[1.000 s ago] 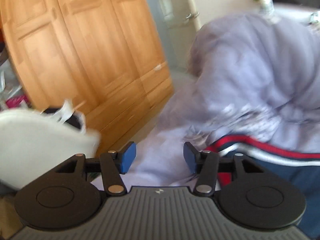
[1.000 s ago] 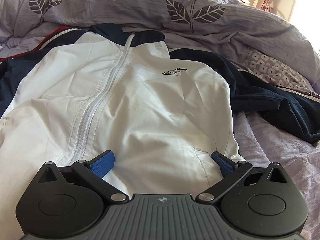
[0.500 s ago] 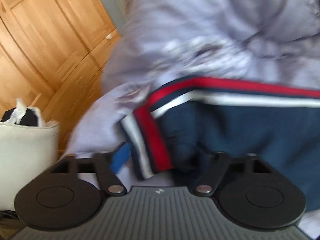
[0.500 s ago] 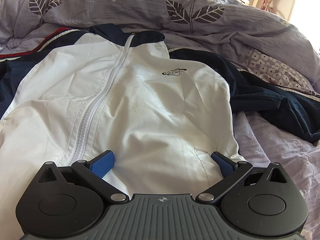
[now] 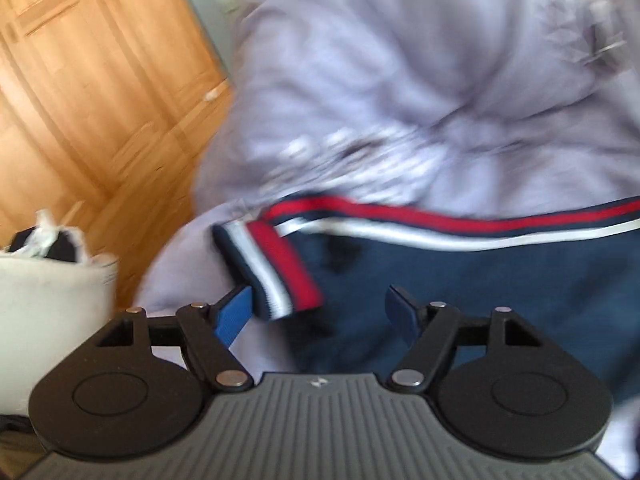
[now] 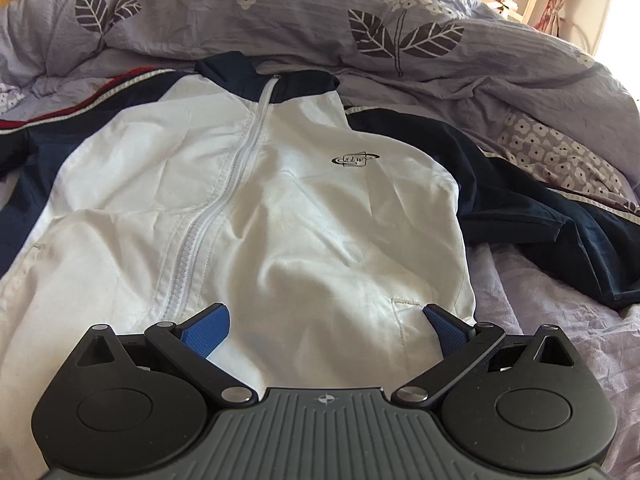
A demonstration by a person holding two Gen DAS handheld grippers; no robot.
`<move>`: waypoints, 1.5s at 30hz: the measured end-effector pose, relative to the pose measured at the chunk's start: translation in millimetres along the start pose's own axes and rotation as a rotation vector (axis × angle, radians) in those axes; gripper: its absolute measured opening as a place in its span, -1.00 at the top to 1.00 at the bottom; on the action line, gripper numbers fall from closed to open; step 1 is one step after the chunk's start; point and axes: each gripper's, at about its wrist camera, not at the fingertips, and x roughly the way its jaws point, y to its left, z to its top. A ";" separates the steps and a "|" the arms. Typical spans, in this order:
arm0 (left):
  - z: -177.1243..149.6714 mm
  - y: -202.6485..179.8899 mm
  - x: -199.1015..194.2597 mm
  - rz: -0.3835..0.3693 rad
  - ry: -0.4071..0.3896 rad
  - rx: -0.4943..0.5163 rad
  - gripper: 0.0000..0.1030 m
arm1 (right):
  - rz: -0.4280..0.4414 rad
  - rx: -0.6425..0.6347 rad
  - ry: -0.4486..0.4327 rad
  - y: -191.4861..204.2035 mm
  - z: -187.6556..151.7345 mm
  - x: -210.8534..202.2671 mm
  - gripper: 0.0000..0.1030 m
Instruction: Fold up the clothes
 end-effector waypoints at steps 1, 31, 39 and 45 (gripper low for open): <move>-2.8 -14.7 -14.1 -0.066 -0.014 0.019 -0.43 | 0.018 0.013 0.002 -1.4 -1.2 -3.5 -1.00; -236.9 -259.7 -151.7 -0.505 0.207 0.545 -0.96 | 0.262 -0.119 0.499 -21.6 -57.0 -29.8 -1.00; -239.5 -262.8 -159.6 -0.520 0.201 0.526 -0.98 | 0.248 -0.137 0.462 -19.5 -58.8 -38.4 -1.00; -244.6 -247.5 -160.2 -0.530 0.219 0.510 -1.00 | 0.265 -0.104 0.441 -24.9 -63.5 -27.4 -1.00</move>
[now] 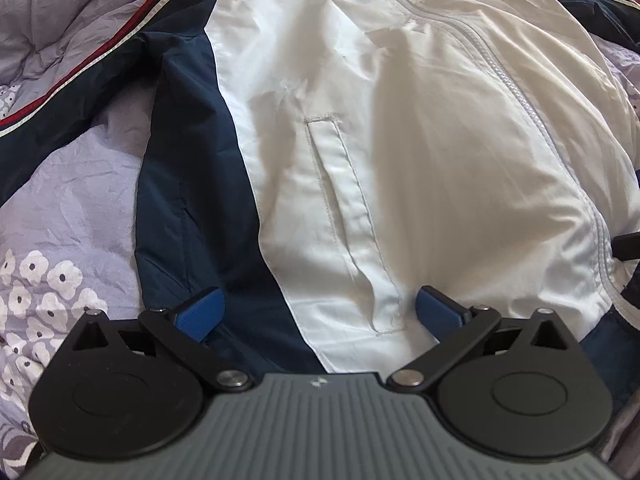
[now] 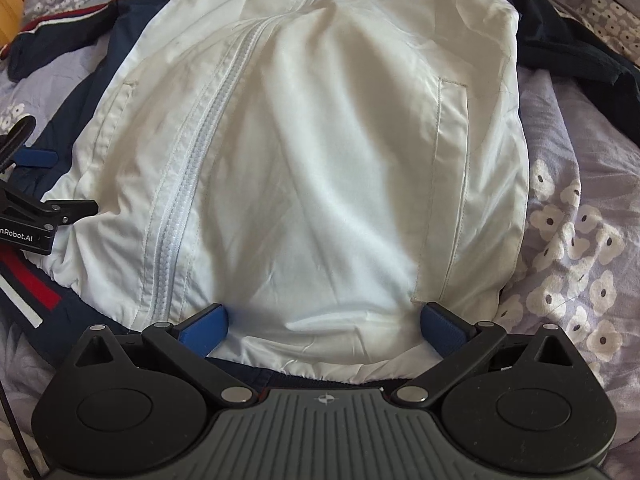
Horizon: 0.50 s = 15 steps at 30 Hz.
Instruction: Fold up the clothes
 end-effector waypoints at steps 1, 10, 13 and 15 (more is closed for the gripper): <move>-2.2 3.5 -3.1 -0.005 0.006 -0.005 -1.00 | -0.013 -0.015 0.000 2.1 1.2 -2.4 -1.00; 32.3 26.9 -66.1 -0.185 -0.070 -0.145 -0.99 | -0.190 -0.169 -0.188 28.8 38.2 -71.0 -1.00; 45.8 28.3 -76.1 -0.160 -0.104 -0.134 -0.99 | -0.190 -0.188 -0.233 41.5 52.7 -89.9 -1.00; 48.4 26.8 -83.7 -0.151 -0.117 -0.132 -0.99 | -0.173 -0.179 -0.245 49.3 61.1 -103.0 -1.00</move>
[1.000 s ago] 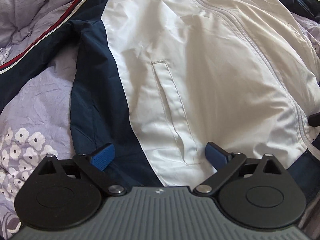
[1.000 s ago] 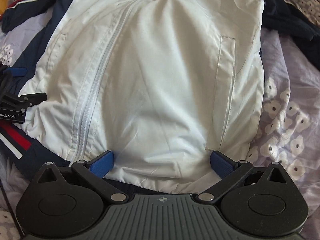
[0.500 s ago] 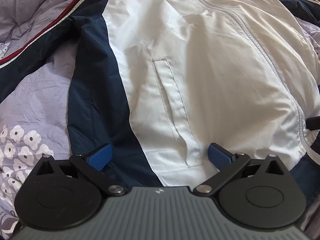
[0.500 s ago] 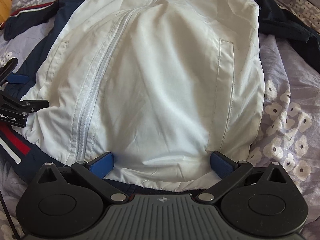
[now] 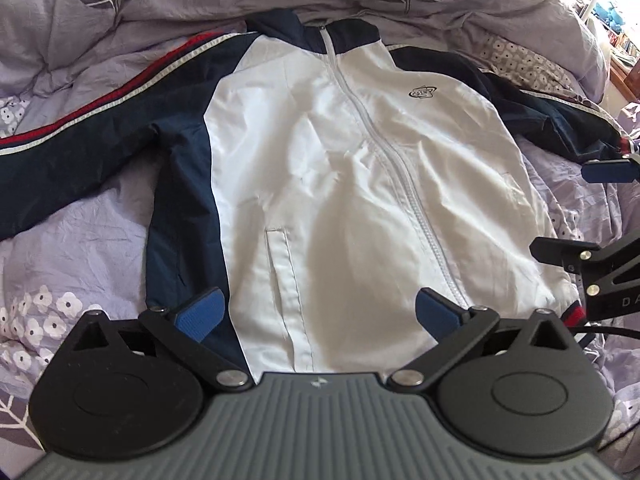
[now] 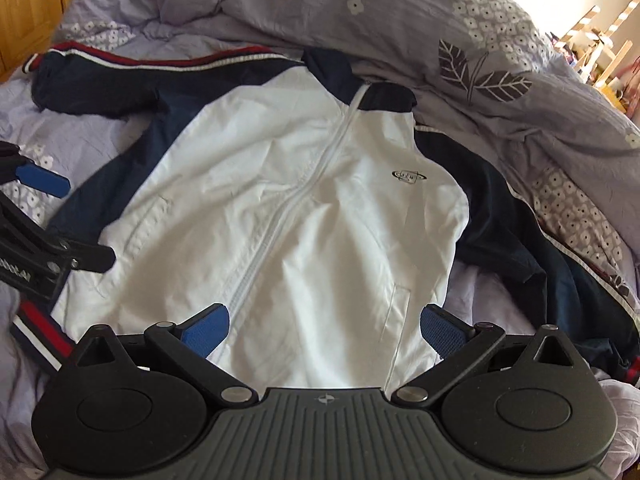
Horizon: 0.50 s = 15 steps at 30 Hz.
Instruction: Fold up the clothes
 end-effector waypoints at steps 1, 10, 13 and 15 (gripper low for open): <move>0.0 0.4 -1.9 -0.005 -0.004 -0.005 -0.99 | 0.007 0.007 -0.013 0.2 2.9 -8.7 -1.00; -5.9 -9.7 -14.3 0.012 -0.045 0.000 -0.99 | -0.097 -0.063 -0.200 32.8 -5.4 -50.6 -1.00; -14.4 -15.1 -13.6 0.055 -0.039 0.023 -0.99 | -0.057 -0.034 -0.183 33.5 -20.2 -43.4 -1.00; -19.9 -17.0 -14.2 0.075 -0.034 0.029 -0.99 | -0.016 0.004 -0.160 29.5 -25.1 -42.5 -1.00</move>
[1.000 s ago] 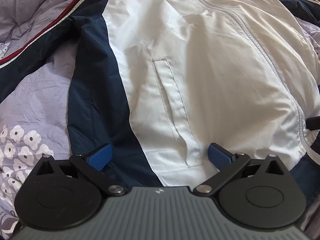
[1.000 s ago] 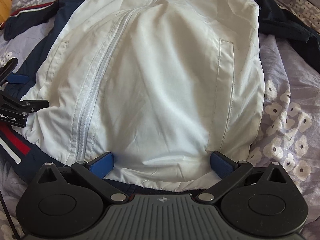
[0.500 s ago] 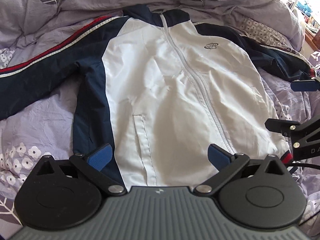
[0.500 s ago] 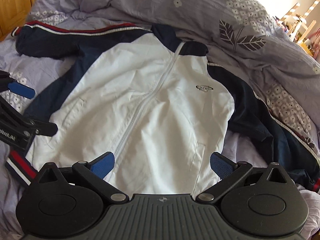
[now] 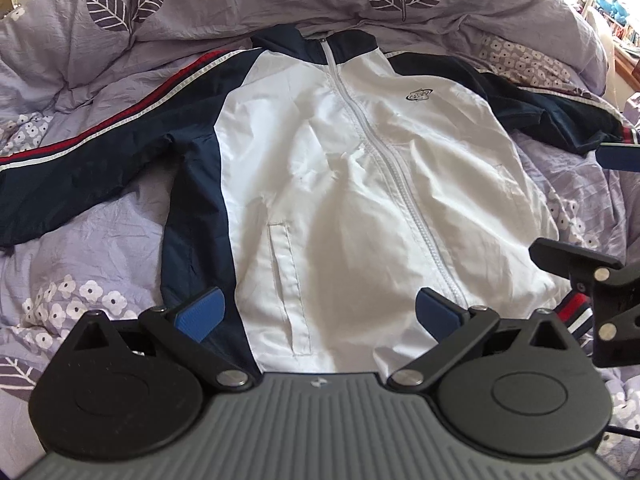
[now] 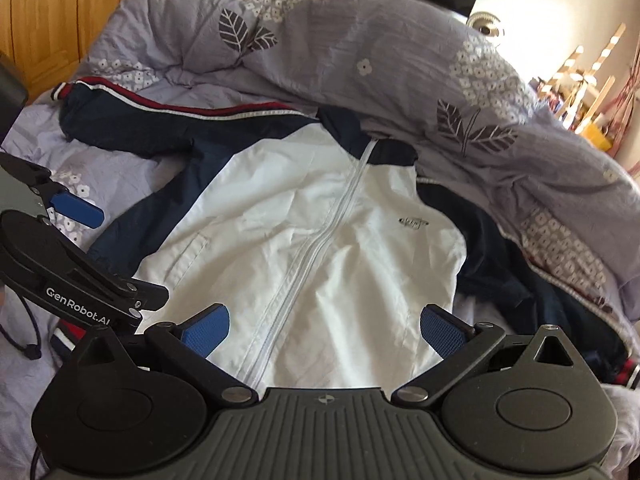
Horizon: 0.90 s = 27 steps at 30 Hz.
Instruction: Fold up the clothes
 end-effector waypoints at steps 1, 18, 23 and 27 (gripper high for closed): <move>-2.7 -1.0 -0.5 0.010 0.003 0.004 -0.99 | 0.006 0.011 -0.004 -1.7 -0.7 -2.5 -1.00; -18.2 -21.2 -15.4 0.039 0.023 0.055 -0.99 | 0.060 0.018 0.028 3.0 -7.0 -8.9 -1.00; -12.7 -22.2 -6.9 0.048 0.034 0.082 -0.99 | 0.030 0.050 0.046 -3.8 -1.6 -1.7 -1.00; 1.3 -23.8 7.0 0.038 0.053 0.101 -0.99 | 0.002 0.132 0.003 -26.2 8.7 7.1 -1.00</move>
